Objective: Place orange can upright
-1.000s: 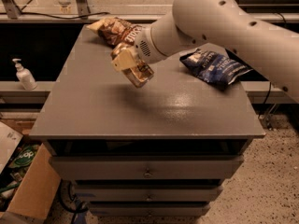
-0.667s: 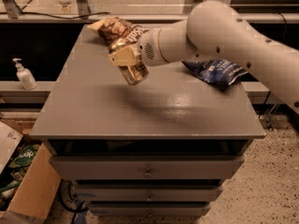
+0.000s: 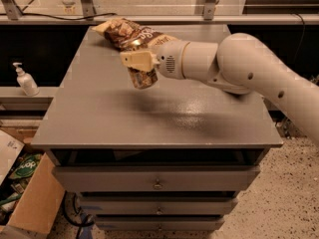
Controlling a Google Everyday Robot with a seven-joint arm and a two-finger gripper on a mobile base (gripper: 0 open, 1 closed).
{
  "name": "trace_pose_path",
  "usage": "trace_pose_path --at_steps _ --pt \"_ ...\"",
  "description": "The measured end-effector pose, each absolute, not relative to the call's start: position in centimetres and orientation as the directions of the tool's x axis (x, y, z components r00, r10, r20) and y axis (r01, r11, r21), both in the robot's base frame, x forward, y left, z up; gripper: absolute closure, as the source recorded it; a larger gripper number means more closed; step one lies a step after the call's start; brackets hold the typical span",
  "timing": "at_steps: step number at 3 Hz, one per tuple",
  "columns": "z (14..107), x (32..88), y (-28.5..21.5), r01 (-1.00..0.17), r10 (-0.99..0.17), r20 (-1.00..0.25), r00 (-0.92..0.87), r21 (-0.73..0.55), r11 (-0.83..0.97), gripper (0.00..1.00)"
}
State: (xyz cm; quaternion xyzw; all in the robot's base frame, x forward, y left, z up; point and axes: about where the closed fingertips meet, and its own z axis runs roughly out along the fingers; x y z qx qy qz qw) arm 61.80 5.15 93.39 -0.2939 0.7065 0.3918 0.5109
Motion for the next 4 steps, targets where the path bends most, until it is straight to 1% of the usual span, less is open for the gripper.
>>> trace_pose_path --at_steps 1,4 --pt "92.8 61.6 4.4 -0.827 0.033 -0.961 -0.274 0.253 0.503 1.00" --pt "89.4 60.6 1.9 -0.837 0.077 -0.967 -0.244 0.250 0.487 1.00"
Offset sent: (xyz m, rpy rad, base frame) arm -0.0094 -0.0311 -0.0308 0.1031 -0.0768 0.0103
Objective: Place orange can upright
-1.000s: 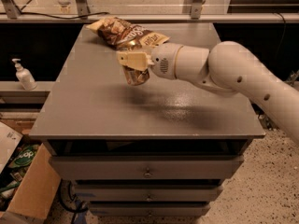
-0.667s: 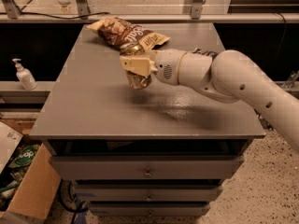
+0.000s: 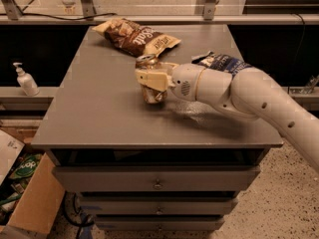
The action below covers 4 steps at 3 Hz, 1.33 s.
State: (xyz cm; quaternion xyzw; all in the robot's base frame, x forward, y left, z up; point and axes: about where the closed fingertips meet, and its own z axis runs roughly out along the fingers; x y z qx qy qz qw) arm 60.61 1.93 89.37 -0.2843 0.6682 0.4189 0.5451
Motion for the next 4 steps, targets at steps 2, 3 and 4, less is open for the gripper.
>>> trace_pose_path --at_steps 2,3,4 --pt "88.21 60.09 0.94 -0.831 0.101 -0.964 -0.245 0.263 0.490 0.82" --pt "88.36 60.09 0.94 -0.831 0.101 -0.964 -0.245 0.263 0.490 0.58" --pt "88.36 60.09 0.93 -0.831 0.101 -0.964 -0.245 0.263 0.490 0.35"
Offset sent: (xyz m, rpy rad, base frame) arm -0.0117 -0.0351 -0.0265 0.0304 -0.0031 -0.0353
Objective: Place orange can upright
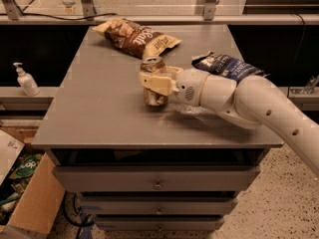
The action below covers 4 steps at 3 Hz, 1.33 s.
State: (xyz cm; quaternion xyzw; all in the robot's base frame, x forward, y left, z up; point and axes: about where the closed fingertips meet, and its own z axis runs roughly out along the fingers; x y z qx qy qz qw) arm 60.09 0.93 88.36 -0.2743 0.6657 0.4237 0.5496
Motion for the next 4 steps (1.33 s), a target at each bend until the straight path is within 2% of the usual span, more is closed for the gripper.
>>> trace_pose_path --at_steps 1,2,4 --pt "88.4 60.1 0.9 -0.831 0.101 -0.964 -0.245 0.263 0.490 0.12" --pt "88.2 58.7 -1.5 -0.834 0.081 -0.971 -0.225 0.235 0.499 0.00" --pt "88.8 56.2 -6.4 -0.841 -0.008 -0.984 -0.177 0.147 0.521 0.00"
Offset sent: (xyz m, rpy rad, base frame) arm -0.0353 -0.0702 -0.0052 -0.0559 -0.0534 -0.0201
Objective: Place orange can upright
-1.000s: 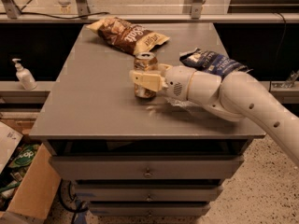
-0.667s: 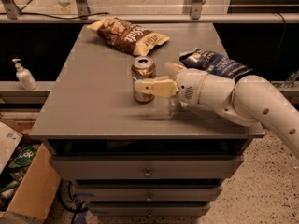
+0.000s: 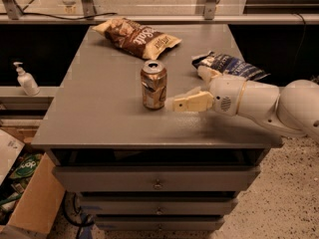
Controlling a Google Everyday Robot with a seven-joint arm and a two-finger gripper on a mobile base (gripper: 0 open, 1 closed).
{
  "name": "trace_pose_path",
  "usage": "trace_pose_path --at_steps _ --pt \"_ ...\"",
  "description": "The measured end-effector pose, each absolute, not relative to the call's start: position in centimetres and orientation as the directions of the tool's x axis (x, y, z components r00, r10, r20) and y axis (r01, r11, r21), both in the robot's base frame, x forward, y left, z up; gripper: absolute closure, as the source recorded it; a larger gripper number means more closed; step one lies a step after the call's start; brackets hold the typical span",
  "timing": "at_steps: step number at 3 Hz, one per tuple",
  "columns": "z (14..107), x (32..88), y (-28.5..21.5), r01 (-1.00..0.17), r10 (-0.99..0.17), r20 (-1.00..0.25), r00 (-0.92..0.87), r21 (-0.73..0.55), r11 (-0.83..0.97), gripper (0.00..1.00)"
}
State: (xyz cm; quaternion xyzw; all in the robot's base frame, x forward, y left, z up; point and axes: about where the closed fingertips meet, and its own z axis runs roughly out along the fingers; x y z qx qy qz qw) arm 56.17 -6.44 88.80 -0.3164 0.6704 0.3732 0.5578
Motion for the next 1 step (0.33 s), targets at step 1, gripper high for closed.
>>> trace_pose_path --at_steps 1 --pt "88.80 56.16 -6.43 -0.841 -0.008 -0.984 -0.177 0.147 0.521 0.00"
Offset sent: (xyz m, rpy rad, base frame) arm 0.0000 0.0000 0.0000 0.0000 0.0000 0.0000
